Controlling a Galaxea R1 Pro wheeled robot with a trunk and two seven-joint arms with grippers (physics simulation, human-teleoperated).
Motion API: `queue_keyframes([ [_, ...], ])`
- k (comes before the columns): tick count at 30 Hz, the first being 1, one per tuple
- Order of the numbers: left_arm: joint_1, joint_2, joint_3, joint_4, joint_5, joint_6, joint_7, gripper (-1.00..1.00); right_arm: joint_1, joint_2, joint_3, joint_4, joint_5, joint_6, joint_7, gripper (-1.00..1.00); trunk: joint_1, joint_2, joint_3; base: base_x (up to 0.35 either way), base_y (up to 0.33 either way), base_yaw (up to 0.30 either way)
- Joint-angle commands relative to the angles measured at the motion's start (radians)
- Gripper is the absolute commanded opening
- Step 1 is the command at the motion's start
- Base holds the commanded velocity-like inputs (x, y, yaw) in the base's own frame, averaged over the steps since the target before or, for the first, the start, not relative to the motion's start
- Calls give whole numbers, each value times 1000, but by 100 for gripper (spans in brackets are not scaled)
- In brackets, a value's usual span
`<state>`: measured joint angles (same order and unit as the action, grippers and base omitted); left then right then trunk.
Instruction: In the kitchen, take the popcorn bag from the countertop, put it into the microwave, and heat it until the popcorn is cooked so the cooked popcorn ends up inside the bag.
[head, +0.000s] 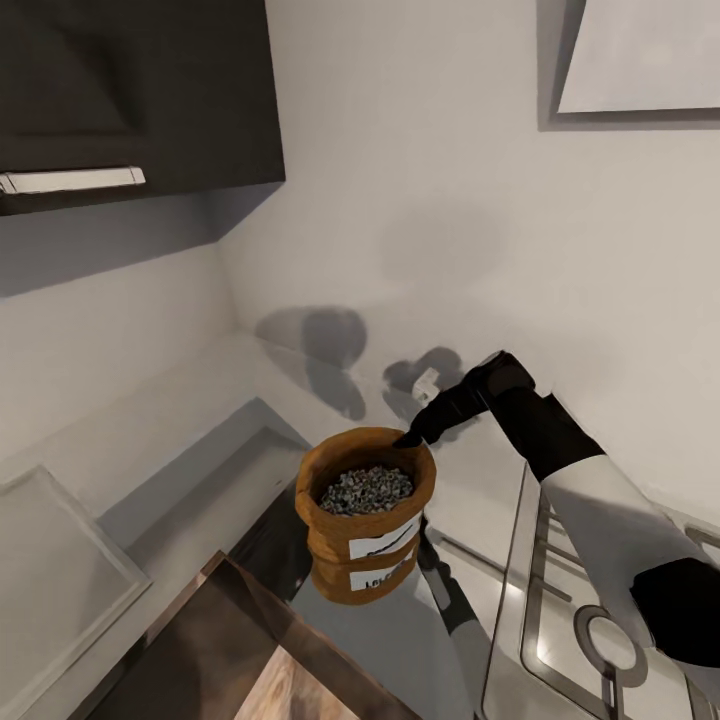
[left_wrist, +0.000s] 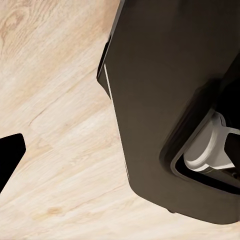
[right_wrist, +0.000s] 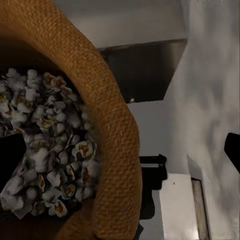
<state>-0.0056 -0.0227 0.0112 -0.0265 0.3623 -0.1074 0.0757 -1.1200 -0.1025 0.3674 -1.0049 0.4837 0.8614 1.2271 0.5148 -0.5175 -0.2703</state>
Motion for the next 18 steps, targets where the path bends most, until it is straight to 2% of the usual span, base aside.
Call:
queue_keyframes([
  [1, 0, 0, 1, 0, 3, -3, 3, 100, 0, 0, 1, -1, 4, 2, 22, 100, 0, -1, -2, 0, 0, 0],
  [5, 0, 0, 1, 0, 3, -3, 3, 100, 0, 0, 1, 1, -10, -5, 30, 100, 0, -1, -2, 0, 0, 0],
  [11, -1, 0, 1, 0, 3, -3, 3, 100, 2, 7, -4, 12, -14, -74, 24, 100, 0, -1, -2, 0, 0, 0],
  [12, -1, 0, 1, 0, 4, -3, 3, 100, 2, 7, -6, 19, -24, -88, 23, 100, 0, -1, -2, 0, 0, 0],
  [16, -1, 0, 1, 0, 4, -3, 3, 100, 2, 6, -10, 74, -112, -211, -3, 100, 0, -1, -2, 0, 0, 0],
  [18, -1, 0, 1, 0, 4, -3, 3, 100, 2, 6, -10, 108, -126, -262, -20, 100, 0, -1, -2, 0, 0, 0],
])
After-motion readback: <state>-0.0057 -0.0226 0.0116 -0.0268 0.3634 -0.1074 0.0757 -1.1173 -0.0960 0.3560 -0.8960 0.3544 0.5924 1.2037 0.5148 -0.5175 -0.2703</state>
